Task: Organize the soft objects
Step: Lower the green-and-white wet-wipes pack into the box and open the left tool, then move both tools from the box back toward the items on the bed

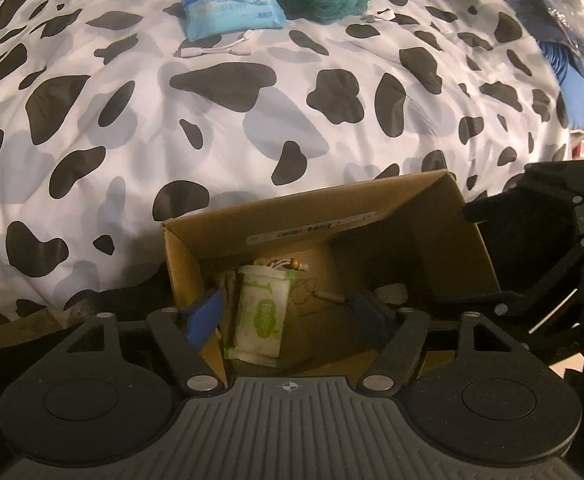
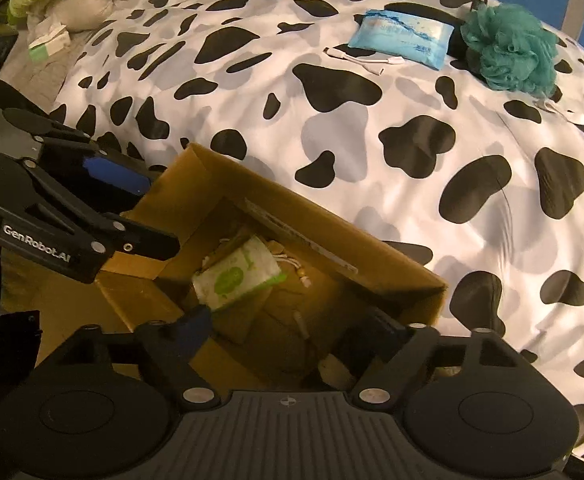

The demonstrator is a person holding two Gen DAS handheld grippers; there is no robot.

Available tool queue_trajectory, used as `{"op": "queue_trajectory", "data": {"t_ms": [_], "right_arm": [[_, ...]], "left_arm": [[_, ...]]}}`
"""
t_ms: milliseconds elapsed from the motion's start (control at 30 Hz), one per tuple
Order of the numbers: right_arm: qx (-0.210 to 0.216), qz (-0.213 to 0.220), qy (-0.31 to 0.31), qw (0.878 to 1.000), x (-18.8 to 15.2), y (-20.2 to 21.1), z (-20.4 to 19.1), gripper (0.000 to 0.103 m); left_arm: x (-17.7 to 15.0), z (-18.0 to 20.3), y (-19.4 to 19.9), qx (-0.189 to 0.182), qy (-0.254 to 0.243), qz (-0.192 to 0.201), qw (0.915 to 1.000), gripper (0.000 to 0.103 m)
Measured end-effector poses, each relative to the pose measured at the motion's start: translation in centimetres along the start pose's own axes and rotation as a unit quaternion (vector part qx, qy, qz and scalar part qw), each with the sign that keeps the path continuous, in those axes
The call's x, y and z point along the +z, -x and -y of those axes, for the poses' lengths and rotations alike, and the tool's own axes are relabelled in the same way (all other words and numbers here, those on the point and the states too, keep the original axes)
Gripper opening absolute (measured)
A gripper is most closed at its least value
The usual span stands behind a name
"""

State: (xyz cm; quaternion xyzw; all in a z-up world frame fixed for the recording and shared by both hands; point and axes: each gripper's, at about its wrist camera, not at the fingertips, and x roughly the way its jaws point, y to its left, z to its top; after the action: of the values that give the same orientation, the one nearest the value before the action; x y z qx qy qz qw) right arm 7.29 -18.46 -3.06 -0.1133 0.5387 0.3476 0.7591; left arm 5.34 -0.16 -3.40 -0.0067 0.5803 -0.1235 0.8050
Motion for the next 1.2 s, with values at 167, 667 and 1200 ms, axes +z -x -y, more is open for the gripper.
{"op": "queue_trajectory", "data": {"t_ms": [167, 667, 1200], "right_arm": [[-0.008, -0.003, 0.003, 1.000, 0.1, -0.2, -0.1, 0.096], [-0.052, 0.018, -0.046, 0.997, 0.4, 0.3, 1.7, 0.100], [-0.089, 0.047, -0.076, 0.992, 0.9, 1.0, 2.9, 0.103]], "left_arm": [[0.1, 0.0, -0.2, 0.005, 0.002, -0.002, 1.0000, 0.072], [0.5, -0.2, 0.0, 0.013, 0.012, 0.006, 0.9998, 0.072], [1.2, -0.2, 1.2, 0.021, 0.020, 0.063, 0.9976, 0.072]]}}
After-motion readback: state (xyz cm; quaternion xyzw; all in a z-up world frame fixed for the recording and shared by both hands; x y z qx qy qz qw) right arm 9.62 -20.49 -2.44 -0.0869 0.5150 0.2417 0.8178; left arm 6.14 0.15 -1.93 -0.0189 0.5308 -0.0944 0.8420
